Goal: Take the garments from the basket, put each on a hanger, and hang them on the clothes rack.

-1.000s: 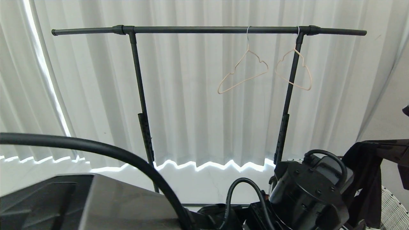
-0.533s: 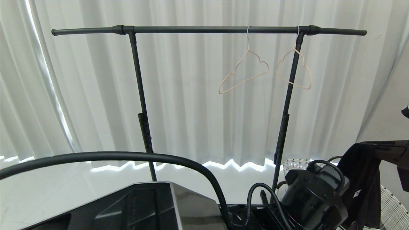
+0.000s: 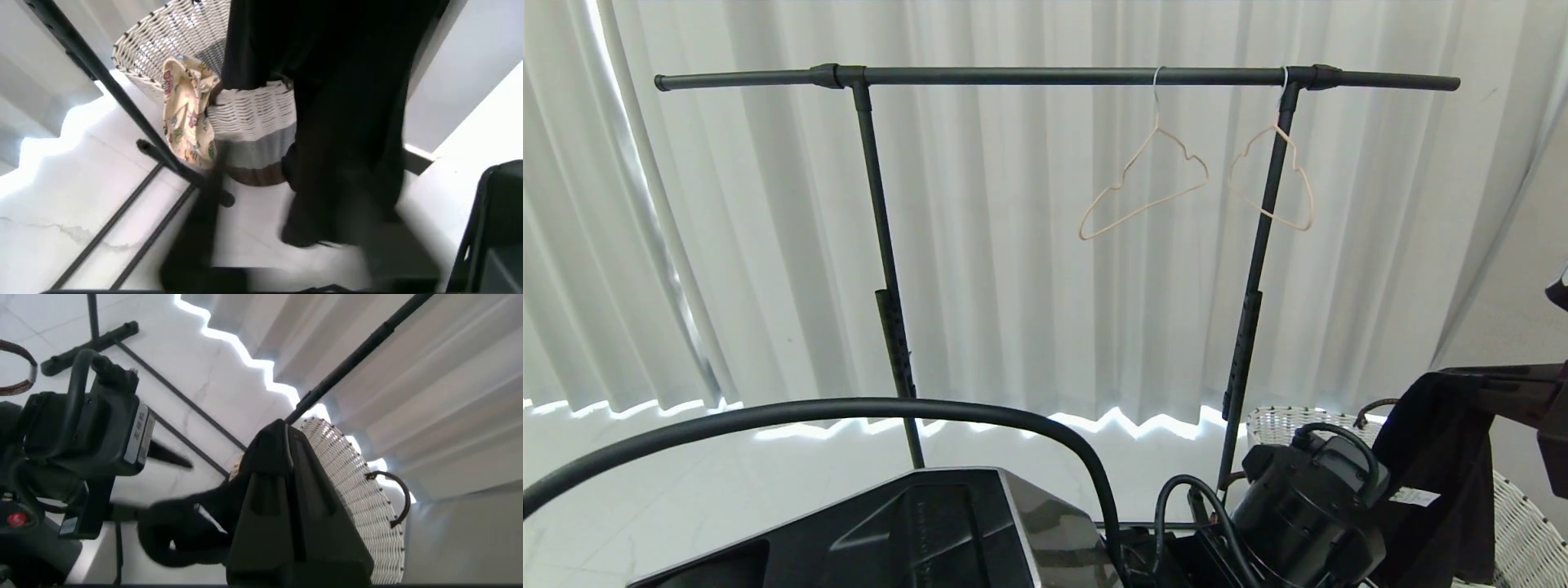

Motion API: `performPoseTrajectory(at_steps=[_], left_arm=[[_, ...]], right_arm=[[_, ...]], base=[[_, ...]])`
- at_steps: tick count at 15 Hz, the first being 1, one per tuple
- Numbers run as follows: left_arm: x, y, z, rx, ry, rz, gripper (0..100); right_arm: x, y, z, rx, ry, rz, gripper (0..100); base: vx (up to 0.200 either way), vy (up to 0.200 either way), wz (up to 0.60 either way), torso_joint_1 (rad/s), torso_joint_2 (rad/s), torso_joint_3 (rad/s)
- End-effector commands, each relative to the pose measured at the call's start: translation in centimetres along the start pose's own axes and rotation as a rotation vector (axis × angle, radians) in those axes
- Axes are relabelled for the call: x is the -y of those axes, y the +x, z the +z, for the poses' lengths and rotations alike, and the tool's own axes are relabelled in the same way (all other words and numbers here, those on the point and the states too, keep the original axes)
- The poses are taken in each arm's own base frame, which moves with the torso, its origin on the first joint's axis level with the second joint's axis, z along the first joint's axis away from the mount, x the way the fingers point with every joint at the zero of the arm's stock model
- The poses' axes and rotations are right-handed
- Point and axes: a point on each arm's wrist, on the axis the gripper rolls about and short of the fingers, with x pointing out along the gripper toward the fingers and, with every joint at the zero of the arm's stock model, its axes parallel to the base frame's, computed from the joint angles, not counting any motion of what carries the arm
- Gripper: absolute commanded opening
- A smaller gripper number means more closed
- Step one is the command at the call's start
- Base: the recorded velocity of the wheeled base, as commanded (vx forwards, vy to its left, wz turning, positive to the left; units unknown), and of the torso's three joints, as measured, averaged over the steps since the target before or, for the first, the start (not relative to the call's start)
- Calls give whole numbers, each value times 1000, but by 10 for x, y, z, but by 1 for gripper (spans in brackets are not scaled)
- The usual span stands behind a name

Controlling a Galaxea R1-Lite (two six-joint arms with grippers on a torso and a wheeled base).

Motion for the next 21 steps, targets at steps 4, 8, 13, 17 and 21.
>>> performPoseTrajectory(at_steps=[4,8,13,17,21], left_arm=[[7,-2,1,7,8,74,0],[7,-62,30,-85,-249,114,0],[4,-172,43,-213,-418,137,0],[4,-278,51,-231,-450,-68,0],[-7,-326,40,-173,-398,14,0]], right_arm=[[0,1,-1,-7,29,1,0],[-1,7,-4,-30,60,18,0],[-2,18,-7,-67,61,46,0],[-8,29,-5,-85,43,91,0],[-24,32,4,-58,-10,175,0]], base=[[0,0,0,0,0,0],[0,0,0,0,0,0],[0,0,0,0,0,0],[0,0,0,0,0,0],[0,0,0,0,0,0]])
